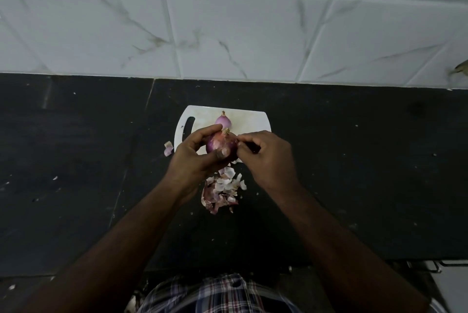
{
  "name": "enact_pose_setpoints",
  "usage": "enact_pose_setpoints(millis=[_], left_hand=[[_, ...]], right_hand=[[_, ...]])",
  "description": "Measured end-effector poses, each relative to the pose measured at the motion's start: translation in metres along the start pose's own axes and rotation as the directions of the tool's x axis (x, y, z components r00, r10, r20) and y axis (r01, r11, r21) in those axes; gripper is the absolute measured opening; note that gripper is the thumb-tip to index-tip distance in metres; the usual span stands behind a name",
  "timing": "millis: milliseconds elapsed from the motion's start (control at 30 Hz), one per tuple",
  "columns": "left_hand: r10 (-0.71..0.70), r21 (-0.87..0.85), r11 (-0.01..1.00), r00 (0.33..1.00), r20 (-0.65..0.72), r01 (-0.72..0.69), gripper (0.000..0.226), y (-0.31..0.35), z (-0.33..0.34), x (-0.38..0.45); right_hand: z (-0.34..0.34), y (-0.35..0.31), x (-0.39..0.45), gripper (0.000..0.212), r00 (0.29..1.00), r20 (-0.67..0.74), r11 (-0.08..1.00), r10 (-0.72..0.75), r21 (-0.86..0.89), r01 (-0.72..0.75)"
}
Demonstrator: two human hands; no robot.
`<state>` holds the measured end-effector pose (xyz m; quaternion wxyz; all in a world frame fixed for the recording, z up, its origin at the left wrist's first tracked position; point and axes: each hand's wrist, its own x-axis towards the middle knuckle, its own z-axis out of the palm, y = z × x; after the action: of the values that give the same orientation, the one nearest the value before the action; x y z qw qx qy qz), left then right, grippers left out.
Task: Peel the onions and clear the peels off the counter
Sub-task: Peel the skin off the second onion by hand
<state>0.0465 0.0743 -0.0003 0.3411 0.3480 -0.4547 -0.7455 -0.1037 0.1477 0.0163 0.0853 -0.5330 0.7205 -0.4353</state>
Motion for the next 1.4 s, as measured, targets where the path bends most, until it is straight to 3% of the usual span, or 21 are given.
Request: enact_pose_setpoints(millis=[100, 233, 500, 667, 800, 900, 1000, 1167, 1300, 1400], left_hand=[[-0.022, 0.001, 1.0, 1.0, 0.004, 0.022, 0.062, -0.003, -0.004, 0.0], [-0.023, 0.027, 0.999, 1.0, 0.011, 0.023, 0.06, 0.001, -0.005, -0.003], [0.071, 0.133, 0.989, 0.996, -0.055, -0.063, 0.064, 0.0, -0.007, -0.006], [0.037, 0.065, 0.997, 0.999, -0.038, -0.035, 0.064, -0.001, -0.009, -0.008], [-0.008, -0.006, 1.0, 1.0, 0.003, 0.008, 0.063, -0.004, -0.012, -0.012], [-0.037, -0.049, 0.998, 0.999, 0.017, 0.038, 0.061, -0.006, -0.014, -0.014], [-0.062, -0.068, 0.996, 0.998, 0.011, 0.063, 0.058, -0.006, -0.018, -0.015], [-0.083, -0.091, 0.992, 0.996, 0.016, 0.084, 0.056, -0.009, -0.022, -0.017], [-0.085, -0.101, 0.991, 0.996, 0.013, 0.086, 0.055, -0.011, -0.021, -0.018], [-0.076, -0.107, 0.991, 0.997, 0.009, 0.076, 0.057, -0.012, -0.019, -0.018]], right_hand=[[0.003, 0.003, 0.002, 0.02, 0.999, -0.002, 0.999, 0.039, -0.009, -0.039], [0.0, 0.003, 0.005, 0.018, 0.987, 0.065, 0.978, 0.146, 0.142, -0.154], [0.006, -0.006, 0.001, 0.009, 0.994, 0.092, 0.998, 0.055, 0.014, -0.056], [0.012, -0.006, -0.002, 0.005, 0.992, 0.12, 0.998, -0.025, -0.063, 0.032], [0.013, -0.004, 0.0, 0.008, 0.981, 0.195, 0.998, -0.009, -0.066, 0.023], [0.008, 0.002, 0.004, 0.007, 0.978, 0.197, 0.997, 0.061, -0.061, -0.05], [0.001, 0.011, 0.005, 0.006, 0.955, 0.208, 0.963, 0.212, 0.121, -0.24], [0.004, 0.01, -0.002, 0.027, 0.934, 0.241, 0.908, 0.264, 0.264, -0.325], [0.006, 0.002, -0.009, 0.018, 0.935, 0.263, 0.939, 0.236, 0.185, -0.289], [0.008, -0.008, -0.016, 0.015, 0.973, 0.187, 0.979, 0.136, 0.123, -0.16]])
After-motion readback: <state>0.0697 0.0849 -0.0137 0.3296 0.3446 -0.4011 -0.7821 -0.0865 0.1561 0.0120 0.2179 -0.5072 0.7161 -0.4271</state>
